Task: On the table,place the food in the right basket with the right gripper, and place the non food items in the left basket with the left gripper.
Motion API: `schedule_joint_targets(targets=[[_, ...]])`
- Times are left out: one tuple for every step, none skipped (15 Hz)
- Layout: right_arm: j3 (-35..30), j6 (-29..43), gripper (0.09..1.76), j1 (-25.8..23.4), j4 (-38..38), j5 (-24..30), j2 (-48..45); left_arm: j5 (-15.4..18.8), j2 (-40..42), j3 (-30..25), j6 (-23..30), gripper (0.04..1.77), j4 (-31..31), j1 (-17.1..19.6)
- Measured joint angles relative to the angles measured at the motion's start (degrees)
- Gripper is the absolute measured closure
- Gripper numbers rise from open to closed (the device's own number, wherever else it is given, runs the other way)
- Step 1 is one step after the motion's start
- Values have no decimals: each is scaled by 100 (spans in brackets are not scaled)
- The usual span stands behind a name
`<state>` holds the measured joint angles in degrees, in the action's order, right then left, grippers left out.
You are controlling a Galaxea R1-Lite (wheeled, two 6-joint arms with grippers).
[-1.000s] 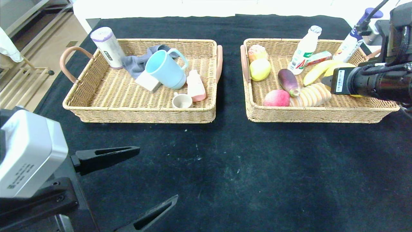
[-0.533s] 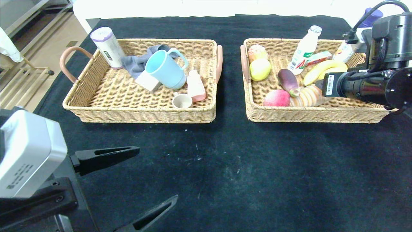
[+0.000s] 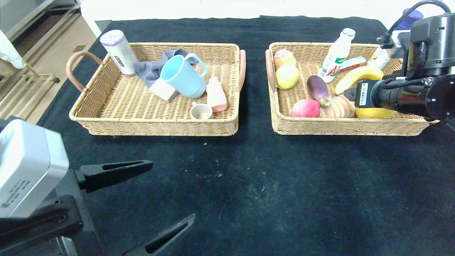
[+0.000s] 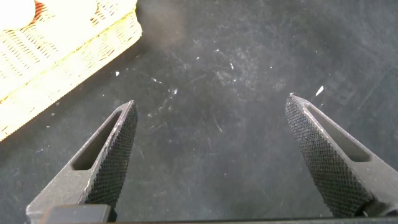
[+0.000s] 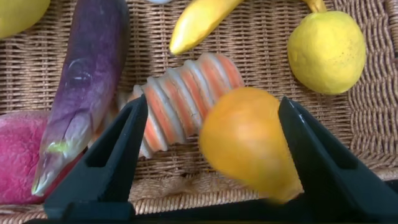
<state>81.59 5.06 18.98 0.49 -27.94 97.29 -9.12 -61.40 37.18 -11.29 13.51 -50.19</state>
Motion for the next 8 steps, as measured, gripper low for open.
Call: schedule_joint_targets(targets=[[-1,-5,30,17,13,-2,-24,-2,0,0,0,9,2,2],[-17,-10,28,44,24,-4,-57,-2,-2,0,0,9,2,2],[-41,-7,27,80,37,-2,-101,-2,-4,0,0,9,0,2],[-94,-13,25,107,39,-2,-151,2,-9,0,2,9,2,0],[-174,-29,24,139,48,11,-226,2,-22,0,10,9,2,0],[-301,-62,23,180,55,18,-330,0,-34,-2,11,9,0,0],[-441,-105,22,243,59,24,-460,-5,-52,-4,18,9,2,0],[-616,-158,21,306,59,29,-630,-20,-67,-4,32,9,5,6]])
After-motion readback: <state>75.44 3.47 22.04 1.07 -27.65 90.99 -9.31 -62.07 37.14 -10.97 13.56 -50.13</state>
